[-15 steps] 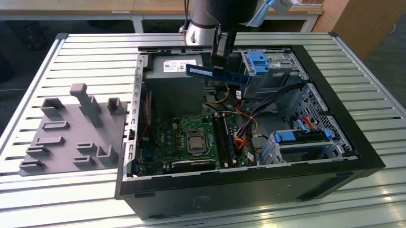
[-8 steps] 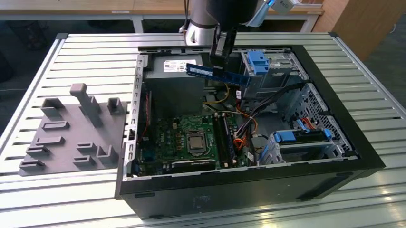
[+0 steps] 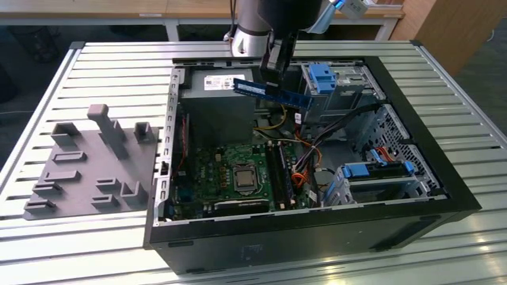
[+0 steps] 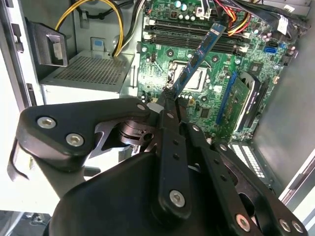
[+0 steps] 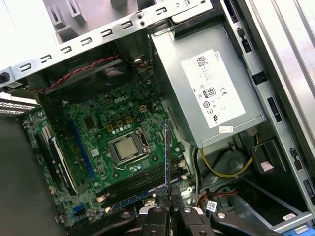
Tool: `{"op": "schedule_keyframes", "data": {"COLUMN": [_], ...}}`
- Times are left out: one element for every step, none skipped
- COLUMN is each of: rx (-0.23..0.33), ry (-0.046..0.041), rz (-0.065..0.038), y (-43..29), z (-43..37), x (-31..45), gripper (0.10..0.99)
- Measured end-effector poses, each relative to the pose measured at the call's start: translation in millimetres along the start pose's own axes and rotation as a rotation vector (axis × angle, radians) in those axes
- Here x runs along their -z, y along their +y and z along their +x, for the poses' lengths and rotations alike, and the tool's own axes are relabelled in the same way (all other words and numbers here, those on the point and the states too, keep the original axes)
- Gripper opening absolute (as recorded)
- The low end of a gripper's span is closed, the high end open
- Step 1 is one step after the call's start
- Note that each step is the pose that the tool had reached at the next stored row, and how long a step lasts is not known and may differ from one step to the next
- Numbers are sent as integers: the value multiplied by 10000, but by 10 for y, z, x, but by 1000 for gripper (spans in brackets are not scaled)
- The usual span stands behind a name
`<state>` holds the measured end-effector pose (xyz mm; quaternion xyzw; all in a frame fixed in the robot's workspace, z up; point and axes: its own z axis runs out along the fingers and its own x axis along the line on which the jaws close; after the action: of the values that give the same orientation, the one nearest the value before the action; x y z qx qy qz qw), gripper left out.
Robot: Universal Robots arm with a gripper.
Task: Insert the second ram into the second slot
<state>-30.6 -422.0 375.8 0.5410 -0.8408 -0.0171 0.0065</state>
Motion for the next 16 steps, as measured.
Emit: {"op": "schedule_keyframes", "data": {"rx": [-51,-103,-154,-203,-256,-307,-358,-408,-463,-529,-605,-689,-776,-868,-963,-1061], "ry": [1,1,1,3,3,3,4,4,7,15,30,46,57,67,75,82], "rz": [2,3,4,6,7,9,10,12,14,21,30,39,45,52,59,64], "y": [0,0,0,0,0,0,0,0,0,0,0,0,0,0,0,0], "z": [0,0,0,0,0,0,0,0,0,0,-1,0,0,0,0,0], "x": [0,0,0,0,0,0,0,0,0,-1,-1,-1,0,-1,-1,-1], "gripper": [141,141,141,141,141,141,141,141,141,141,141,141,141,141,141,141]}}
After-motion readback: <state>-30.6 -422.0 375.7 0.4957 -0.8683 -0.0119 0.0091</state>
